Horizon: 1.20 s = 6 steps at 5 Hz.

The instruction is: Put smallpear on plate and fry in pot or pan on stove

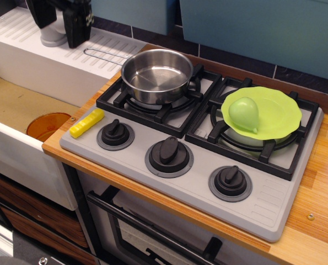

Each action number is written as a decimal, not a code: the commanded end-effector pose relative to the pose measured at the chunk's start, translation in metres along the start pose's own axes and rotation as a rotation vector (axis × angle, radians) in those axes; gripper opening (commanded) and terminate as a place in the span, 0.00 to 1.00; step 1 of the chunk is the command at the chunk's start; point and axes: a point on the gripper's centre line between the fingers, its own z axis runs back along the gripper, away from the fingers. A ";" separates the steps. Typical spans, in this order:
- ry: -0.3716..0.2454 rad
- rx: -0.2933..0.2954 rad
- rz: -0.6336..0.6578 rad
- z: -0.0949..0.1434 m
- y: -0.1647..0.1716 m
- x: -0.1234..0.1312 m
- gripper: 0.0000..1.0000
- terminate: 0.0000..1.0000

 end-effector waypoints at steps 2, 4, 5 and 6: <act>-0.039 0.023 0.005 0.012 0.006 0.009 1.00 0.00; -0.062 0.037 0.046 -0.010 -0.010 0.002 1.00 0.00; -0.077 0.070 0.045 -0.023 -0.023 0.001 1.00 0.00; -0.095 0.065 0.049 -0.034 -0.029 -0.004 1.00 0.00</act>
